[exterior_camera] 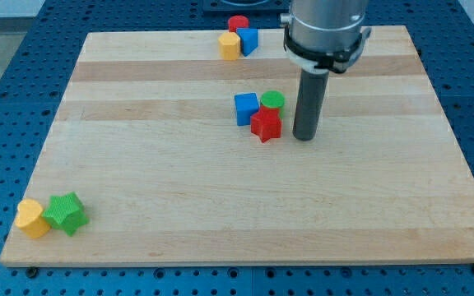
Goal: Slide the green circle up and slightly down
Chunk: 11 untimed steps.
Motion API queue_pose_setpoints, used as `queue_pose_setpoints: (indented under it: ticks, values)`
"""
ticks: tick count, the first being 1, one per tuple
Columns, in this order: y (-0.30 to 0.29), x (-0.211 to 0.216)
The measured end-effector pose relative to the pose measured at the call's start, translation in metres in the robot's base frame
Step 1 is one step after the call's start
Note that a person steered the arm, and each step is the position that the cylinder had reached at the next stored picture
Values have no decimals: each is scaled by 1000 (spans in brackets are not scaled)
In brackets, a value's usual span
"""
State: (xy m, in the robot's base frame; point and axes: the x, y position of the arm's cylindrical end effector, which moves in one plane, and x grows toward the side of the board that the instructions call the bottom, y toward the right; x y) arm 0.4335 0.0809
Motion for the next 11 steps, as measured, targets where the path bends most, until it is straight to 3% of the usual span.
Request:
queue_pose_setpoints:
  ticks: [5, 8, 11]
  values:
    - [-49, -42]
    - [-95, -110]
    - [-162, -104]
